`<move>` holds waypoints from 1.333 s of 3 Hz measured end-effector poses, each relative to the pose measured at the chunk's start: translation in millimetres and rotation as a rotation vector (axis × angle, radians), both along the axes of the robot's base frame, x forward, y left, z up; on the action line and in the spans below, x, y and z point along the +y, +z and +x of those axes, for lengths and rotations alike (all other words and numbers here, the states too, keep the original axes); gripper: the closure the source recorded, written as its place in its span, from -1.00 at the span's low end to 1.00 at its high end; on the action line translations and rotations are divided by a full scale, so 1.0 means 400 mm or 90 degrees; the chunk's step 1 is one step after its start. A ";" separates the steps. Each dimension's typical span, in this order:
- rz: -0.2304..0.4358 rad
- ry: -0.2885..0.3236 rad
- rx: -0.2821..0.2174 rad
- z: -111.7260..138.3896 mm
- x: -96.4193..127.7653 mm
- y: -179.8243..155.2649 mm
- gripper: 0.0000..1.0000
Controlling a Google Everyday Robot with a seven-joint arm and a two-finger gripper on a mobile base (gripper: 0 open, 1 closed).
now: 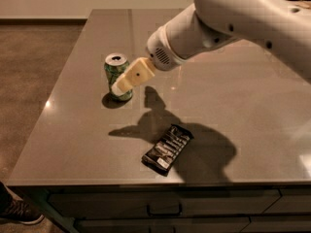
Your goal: Knock green can over
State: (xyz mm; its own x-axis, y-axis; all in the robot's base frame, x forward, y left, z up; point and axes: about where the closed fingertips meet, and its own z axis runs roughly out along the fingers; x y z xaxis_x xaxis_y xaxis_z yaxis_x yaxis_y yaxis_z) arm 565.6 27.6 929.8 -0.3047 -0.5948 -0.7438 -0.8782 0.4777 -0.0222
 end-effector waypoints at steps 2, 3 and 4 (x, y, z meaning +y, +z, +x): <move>0.006 -0.006 0.012 0.042 0.098 -0.053 -1.00; 0.009 -0.008 0.015 0.056 0.126 -0.069 -0.65; 0.022 -0.010 0.026 0.068 0.141 -0.067 -0.17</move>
Offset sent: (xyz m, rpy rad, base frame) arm 0.0275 0.0549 -0.0413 0.0073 0.0379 -0.0198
